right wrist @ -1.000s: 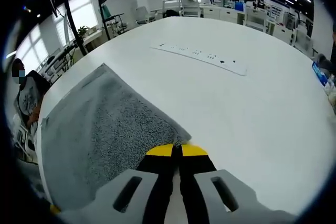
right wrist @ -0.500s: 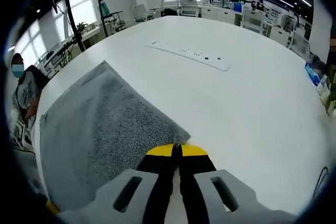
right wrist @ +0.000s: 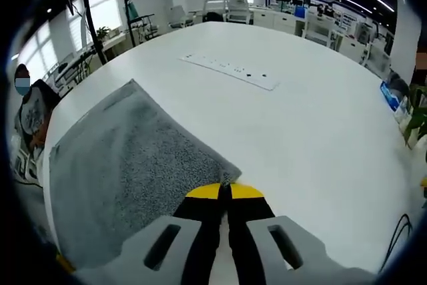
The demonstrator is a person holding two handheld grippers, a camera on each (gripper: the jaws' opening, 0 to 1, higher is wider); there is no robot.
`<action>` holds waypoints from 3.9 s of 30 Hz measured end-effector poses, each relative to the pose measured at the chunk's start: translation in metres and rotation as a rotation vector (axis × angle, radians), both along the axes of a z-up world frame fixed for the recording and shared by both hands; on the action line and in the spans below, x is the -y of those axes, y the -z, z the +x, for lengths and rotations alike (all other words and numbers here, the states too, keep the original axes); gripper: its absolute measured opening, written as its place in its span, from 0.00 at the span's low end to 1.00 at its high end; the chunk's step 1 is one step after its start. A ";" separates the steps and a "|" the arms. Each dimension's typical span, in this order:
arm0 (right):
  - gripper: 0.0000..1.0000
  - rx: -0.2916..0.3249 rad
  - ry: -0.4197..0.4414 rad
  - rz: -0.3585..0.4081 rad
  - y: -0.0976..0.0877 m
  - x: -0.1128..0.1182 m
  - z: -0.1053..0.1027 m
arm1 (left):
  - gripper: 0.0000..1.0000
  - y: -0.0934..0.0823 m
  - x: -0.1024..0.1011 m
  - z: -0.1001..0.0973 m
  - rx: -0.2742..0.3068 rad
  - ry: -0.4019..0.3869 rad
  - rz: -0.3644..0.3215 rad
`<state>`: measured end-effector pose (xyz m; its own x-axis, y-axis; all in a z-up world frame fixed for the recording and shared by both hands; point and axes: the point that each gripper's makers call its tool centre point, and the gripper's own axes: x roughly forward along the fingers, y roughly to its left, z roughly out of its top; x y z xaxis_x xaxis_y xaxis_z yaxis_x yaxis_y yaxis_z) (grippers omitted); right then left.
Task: Fold the towel on the table until its edges align and the towel forms a compact rectangular stack.
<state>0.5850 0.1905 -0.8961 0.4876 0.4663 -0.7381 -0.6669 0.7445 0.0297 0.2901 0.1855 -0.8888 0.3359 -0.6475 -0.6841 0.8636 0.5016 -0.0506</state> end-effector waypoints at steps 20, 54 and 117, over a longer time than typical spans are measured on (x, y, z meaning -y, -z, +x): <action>0.00 0.027 -0.001 0.003 -0.005 0.019 0.011 | 0.05 -0.011 0.025 0.007 0.013 -0.023 -0.050; 0.00 0.040 0.073 0.019 -0.046 0.023 0.009 | 0.05 -0.060 0.022 0.018 0.105 -0.074 -0.147; 0.00 0.027 0.182 0.112 -0.118 -0.039 0.011 | 0.05 -0.126 -0.075 0.022 0.266 -0.238 -0.280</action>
<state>0.5957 0.2299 -0.7777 0.5899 0.4471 -0.6724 -0.5236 0.8457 0.1031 0.3117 0.2606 -0.7626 0.6377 -0.6792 -0.3633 0.7277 0.6859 -0.0051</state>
